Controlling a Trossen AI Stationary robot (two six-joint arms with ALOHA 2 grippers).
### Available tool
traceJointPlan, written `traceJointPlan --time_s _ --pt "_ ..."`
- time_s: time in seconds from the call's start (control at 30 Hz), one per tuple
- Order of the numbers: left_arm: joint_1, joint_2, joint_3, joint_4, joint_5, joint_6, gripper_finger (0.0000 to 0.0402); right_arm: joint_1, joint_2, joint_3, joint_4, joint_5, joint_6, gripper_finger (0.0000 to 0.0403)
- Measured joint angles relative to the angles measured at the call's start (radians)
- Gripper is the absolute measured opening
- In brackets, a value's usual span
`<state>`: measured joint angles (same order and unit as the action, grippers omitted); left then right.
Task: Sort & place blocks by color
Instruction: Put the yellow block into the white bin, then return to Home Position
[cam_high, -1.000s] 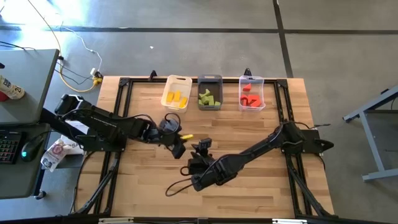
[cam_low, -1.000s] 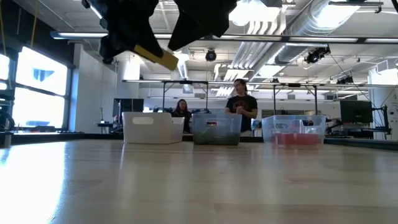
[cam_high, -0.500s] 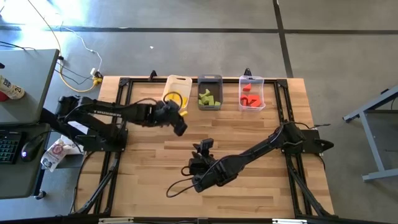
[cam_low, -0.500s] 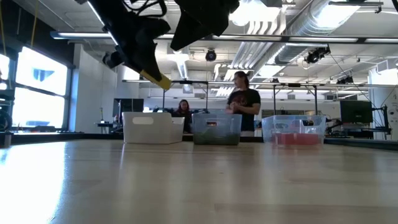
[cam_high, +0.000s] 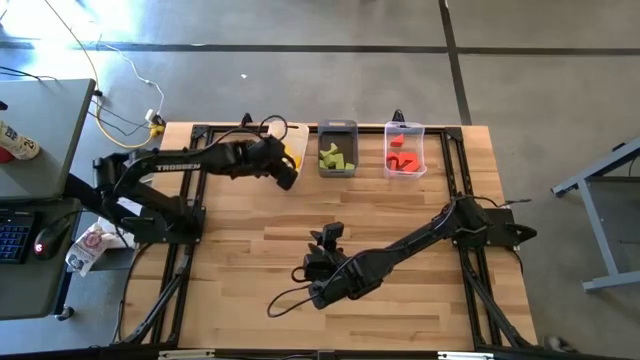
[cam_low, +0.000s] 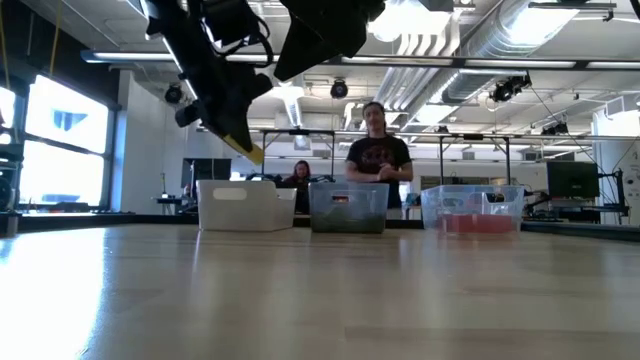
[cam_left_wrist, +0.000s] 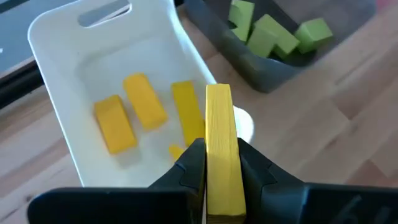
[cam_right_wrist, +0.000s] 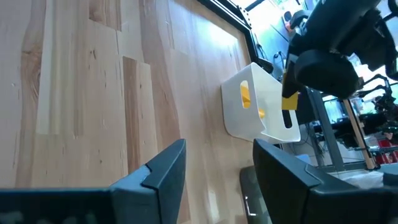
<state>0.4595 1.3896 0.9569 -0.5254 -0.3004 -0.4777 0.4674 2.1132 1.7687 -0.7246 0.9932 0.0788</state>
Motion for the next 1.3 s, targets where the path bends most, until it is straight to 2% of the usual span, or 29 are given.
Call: traceJointPlan --time_s 0.37,0.6,0.7,0.8,0.9,0.97,1.1,1.3 --pt "0.120 0.109 0.000 0.032 0.059 0.046 0.0044 -0.003 0.000 0.000 0.001 -0.001 0.000 0.0174" --pt "0.152 0.140 0.000 0.034 0.062 0.081 0.0083 -0.006 0.000 0.000 0.001 -0.003 0.015 0.0174" --pt "0.160 0.138 0.000 0.054 0.092 0.081 0.0106 -0.012 0.000 0.000 -0.001 -0.036 0.034 0.0174" --pt "0.170 0.127 0.000 0.070 0.158 0.081 0.0128 -0.016 0.000 0.000 -0.009 -0.068 0.049 0.0174" --pt "0.183 0.117 0.000 0.067 0.265 0.084 0.0144 -0.018 0.000 0.000 -0.039 -0.058 0.057 0.0174" --pt "0.185 0.103 0.000 0.066 0.300 0.089 0.0150 -0.020 -0.004 0.000 -0.065 -0.051 0.077 0.0174" --pt "0.167 0.043 0.000 0.042 0.315 0.111 0.0151 -0.028 -0.042 -0.001 -0.167 -0.065 0.171 0.0174" --pt "0.071 -0.102 0.000 0.032 0.315 0.133 0.0150 -0.052 -0.093 -0.001 -0.365 -0.085 0.330 0.0174"
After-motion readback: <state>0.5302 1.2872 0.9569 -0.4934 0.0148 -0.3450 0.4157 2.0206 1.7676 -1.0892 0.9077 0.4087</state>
